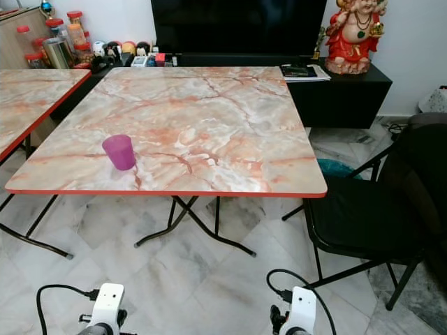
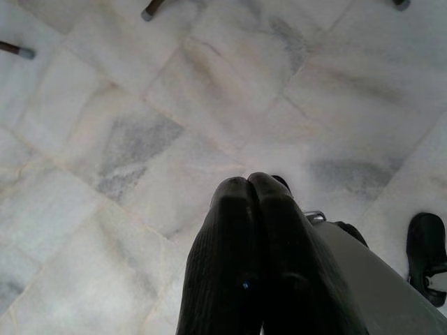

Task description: Setting the table

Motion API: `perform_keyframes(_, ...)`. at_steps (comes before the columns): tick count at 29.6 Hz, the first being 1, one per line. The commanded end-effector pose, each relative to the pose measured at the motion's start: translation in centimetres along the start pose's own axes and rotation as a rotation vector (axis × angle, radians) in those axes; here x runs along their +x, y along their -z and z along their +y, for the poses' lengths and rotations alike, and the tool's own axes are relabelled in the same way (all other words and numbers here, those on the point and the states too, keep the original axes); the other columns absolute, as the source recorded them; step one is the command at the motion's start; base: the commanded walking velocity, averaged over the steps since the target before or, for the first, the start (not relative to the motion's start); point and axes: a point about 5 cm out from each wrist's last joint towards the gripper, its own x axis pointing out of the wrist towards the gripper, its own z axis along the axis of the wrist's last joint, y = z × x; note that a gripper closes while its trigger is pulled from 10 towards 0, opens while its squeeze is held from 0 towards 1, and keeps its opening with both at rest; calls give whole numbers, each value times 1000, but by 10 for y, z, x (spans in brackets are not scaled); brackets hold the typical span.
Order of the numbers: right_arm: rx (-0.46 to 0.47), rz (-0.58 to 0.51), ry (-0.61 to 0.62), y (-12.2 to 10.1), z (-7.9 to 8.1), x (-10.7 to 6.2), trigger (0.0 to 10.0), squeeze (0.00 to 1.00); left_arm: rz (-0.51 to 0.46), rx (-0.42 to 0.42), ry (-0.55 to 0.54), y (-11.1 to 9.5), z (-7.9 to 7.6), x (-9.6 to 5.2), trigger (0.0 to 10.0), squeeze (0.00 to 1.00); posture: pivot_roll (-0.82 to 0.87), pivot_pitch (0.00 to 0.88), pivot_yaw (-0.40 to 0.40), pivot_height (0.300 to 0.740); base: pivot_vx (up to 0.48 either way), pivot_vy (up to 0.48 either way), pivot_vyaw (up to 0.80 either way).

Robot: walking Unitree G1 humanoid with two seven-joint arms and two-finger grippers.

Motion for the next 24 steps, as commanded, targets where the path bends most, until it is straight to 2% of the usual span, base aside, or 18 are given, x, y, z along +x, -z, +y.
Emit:
perform_keyframes(1, 15, -10, 6, -2, 0, 0, 10000, 0, -6, -7, -16, -4, 4, 1, 10000, 0, -74, 0, 20, 740, 259, 0, 0)
perform_keyframes(4, 16, -9, 3, -2, 1, 1, 10000, 0, -4, -7, -21, -3, 6, 0, 10000, 0, -72, 0, 24, 740, 254, 0, 0)
perform_keyframes(13, 18, -10, -2, -3, 4, 1, 10000, 0, -2, -39, -23, -3, 6, 0, 10000, 0, -66, 0, 24, 740, 0, 0, 0)
perform_keyframes(24, 24, -13, 4, -3, 2, 1, 10000, 0, 0, -32, -19, -3, 6, 0, 10000, 0, -69, 0, 28, 740, 0, 397, 0)
